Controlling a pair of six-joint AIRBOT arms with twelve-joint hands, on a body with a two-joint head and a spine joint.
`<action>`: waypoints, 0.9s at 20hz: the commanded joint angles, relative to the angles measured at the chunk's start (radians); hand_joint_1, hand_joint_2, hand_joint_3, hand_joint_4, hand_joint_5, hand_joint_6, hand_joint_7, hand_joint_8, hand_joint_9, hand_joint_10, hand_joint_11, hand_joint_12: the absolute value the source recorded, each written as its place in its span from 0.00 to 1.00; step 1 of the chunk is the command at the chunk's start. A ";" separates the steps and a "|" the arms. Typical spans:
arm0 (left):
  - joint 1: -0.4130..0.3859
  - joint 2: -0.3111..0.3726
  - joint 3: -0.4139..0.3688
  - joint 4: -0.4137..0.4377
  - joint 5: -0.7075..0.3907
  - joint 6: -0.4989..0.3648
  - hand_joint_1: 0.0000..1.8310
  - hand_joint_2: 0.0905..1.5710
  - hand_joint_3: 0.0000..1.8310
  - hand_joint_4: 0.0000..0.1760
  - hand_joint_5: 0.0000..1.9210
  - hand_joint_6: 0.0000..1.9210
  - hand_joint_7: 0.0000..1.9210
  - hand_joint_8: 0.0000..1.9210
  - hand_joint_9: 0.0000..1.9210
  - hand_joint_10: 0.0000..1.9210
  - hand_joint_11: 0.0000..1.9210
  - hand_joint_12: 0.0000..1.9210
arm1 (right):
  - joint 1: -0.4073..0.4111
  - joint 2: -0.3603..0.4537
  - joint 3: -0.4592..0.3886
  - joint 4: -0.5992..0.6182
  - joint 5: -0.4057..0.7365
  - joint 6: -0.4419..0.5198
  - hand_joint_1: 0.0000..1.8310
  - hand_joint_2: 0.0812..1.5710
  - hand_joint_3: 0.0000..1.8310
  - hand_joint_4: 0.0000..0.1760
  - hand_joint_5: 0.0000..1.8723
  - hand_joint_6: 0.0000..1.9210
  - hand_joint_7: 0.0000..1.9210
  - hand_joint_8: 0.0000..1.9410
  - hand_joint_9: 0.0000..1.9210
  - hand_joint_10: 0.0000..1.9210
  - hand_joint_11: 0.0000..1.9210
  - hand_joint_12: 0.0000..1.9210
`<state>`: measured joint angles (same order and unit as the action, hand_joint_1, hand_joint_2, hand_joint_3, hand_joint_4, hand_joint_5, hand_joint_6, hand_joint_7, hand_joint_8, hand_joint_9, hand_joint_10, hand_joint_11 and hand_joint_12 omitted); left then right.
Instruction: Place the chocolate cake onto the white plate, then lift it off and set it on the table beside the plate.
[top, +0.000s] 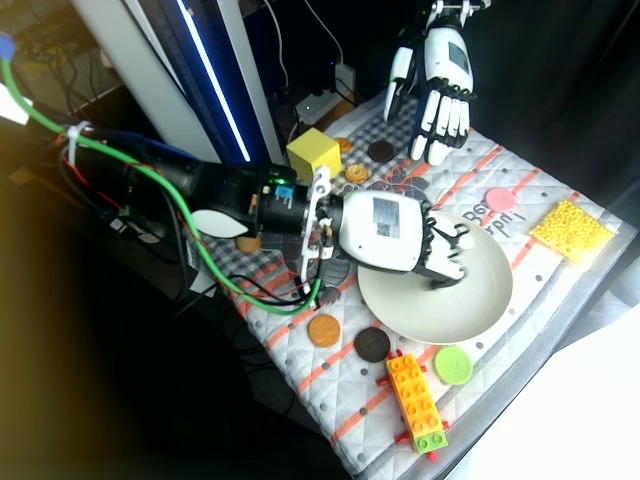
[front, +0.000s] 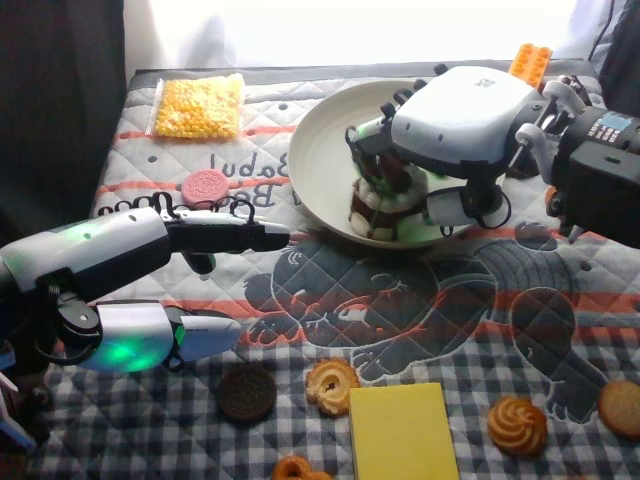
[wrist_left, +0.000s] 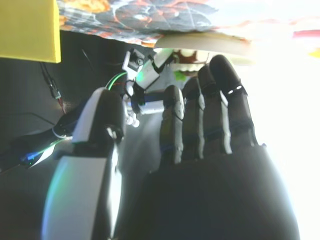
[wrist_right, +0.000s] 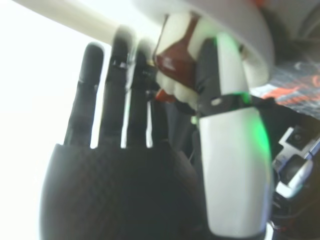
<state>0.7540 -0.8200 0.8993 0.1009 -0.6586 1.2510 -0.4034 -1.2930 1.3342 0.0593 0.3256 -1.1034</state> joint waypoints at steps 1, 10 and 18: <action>-0.011 0.002 0.004 -0.009 -0.108 -0.013 0.40 0.82 0.00 0.25 0.16 0.00 0.11 0.00 0.05 0.29 0.00 0.72 | 0.011 0.004 -0.003 -0.007 0.078 -0.010 0.66 0.76 0.00 0.00 0.41 0.58 0.43 0.78 0.42 0.88 0.44 1.00; -0.006 0.003 0.010 -0.027 -0.118 -0.027 0.37 0.84 0.00 0.32 0.15 0.00 0.10 0.00 0.03 0.21 0.00 0.53 | 0.048 0.205 -0.182 -0.036 0.263 0.012 0.70 0.80 0.00 0.00 0.41 0.67 0.31 0.81 0.28 0.88 0.18 1.00; 0.002 0.014 0.010 -0.053 -0.125 -0.027 0.48 0.78 0.00 0.12 0.17 0.01 0.12 0.00 0.05 0.19 0.00 0.62 | -0.148 0.417 -0.342 -0.187 0.338 0.153 0.65 0.79 0.00 0.00 0.38 0.69 0.38 0.78 0.50 0.99 0.54 1.00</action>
<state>0.7635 -0.8116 0.9096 0.0589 -0.6674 1.2308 -0.5636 -0.8814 0.9890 -0.1387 0.5282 -0.9466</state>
